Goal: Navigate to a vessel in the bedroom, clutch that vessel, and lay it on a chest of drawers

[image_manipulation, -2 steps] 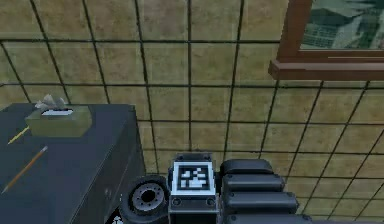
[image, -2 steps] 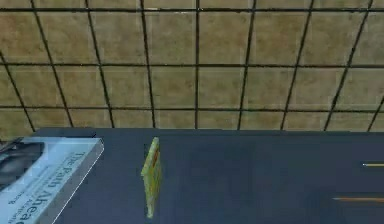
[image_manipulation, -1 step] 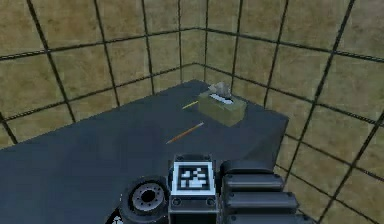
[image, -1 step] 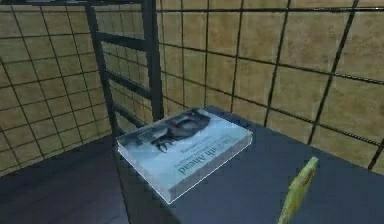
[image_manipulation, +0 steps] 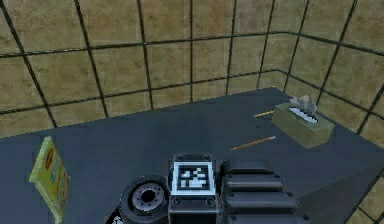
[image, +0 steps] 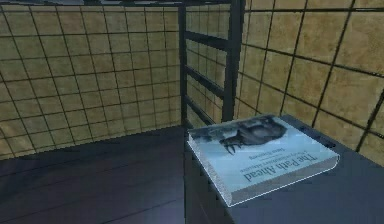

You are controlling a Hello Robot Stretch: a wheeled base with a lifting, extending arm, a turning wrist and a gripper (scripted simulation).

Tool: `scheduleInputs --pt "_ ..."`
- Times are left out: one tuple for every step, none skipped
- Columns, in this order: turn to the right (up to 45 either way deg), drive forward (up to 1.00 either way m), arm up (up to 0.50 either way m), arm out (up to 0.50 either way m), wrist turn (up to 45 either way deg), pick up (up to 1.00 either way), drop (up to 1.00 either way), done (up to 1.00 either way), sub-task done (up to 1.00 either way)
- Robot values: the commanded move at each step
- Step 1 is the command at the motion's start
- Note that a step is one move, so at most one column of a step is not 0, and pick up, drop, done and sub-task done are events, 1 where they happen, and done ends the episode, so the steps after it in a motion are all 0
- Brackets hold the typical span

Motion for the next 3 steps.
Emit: scheduleInputs --pt "0.0 0.00 0.00 0.16 0.0 0.00 0.00 0.00 0.00" --pt "0.0 0.00 0.00 0.00 45.0 0.00 0.00 0.00 0.00" --pt "0.0 0.00 0.00 0.00 45.0 0.00 0.00 0.00 0.00"
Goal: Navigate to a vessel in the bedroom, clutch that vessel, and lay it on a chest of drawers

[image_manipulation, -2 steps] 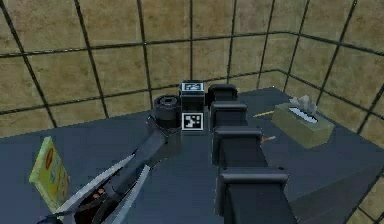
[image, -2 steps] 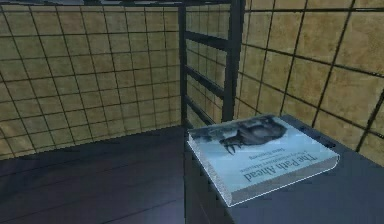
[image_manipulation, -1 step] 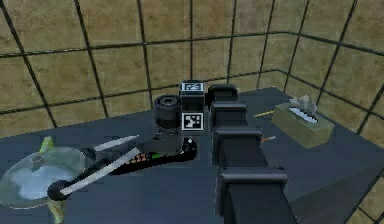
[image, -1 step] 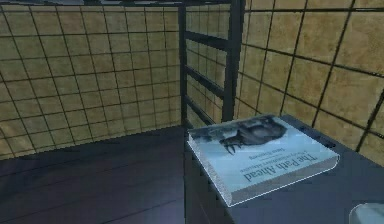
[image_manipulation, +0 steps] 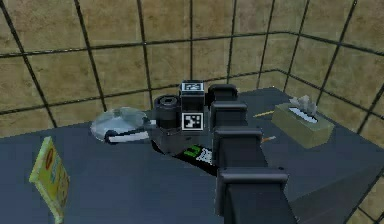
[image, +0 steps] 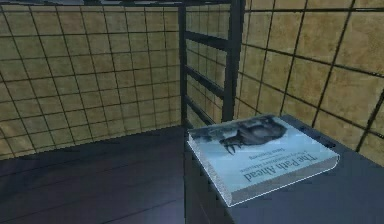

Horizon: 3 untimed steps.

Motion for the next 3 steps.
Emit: scheduleInputs --pt "0.0 0.00 0.00 0.00 24.0 0.00 0.00 0.00 0.00" --pt "0.0 0.00 -0.12 0.00 0.0 0.00 0.00 0.00 0.00" --pt "0.0 0.00 0.00 0.00 0.0 0.00 1.00 0.00 0.00"
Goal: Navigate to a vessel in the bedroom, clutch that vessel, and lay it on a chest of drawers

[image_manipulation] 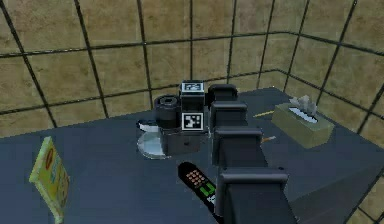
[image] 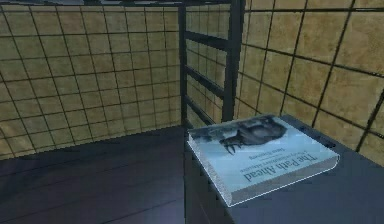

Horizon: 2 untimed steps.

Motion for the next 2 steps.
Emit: scheduleInputs --pt "0.0 0.00 0.00 -0.10 0.0 0.00 0.00 0.00 0.00" --pt "0.0 0.00 0.00 0.00 0.0 0.00 0.00 1.00 0.00"
